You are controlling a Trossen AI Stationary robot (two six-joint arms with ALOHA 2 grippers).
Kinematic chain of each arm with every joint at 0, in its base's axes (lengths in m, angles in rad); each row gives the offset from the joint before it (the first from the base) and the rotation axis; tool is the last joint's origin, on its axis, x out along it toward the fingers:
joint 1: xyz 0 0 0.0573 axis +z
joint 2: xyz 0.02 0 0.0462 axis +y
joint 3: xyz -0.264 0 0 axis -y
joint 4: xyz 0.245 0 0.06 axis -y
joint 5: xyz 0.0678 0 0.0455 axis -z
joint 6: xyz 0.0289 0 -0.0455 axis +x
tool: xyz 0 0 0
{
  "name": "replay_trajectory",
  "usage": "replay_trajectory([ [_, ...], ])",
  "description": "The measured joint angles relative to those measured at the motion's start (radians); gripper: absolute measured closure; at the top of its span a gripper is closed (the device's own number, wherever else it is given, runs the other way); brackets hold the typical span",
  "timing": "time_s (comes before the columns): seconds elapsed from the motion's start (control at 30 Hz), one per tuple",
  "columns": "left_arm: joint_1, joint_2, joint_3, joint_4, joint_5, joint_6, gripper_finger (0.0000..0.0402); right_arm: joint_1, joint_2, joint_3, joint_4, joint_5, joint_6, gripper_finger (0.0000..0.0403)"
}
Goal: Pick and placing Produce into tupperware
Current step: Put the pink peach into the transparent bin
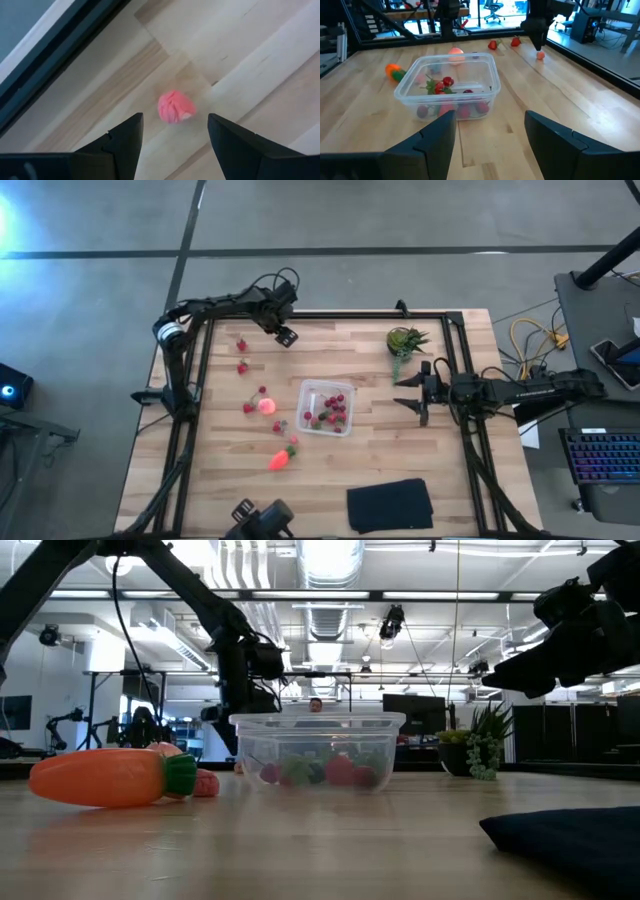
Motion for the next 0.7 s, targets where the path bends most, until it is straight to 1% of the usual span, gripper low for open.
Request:
replay_trajectory([
  [0.1,0.003,0.026,0.0,0.016,0.0,-0.014,0.0194,0.0,0.0,0.0,0.002,0.0,0.007,0.0174],
  [0.4,0.006,0.108,0.026,0.008,0.033,-0.027,0.0194,0.0,0.001,0.0,0.002,0.0,0.101,0.0174],
  [0.7,0.006,0.111,0.038,0.006,0.026,-0.026,0.0195,0.0,0.001,0.0,0.002,-0.001,0.15,0.0174],
])
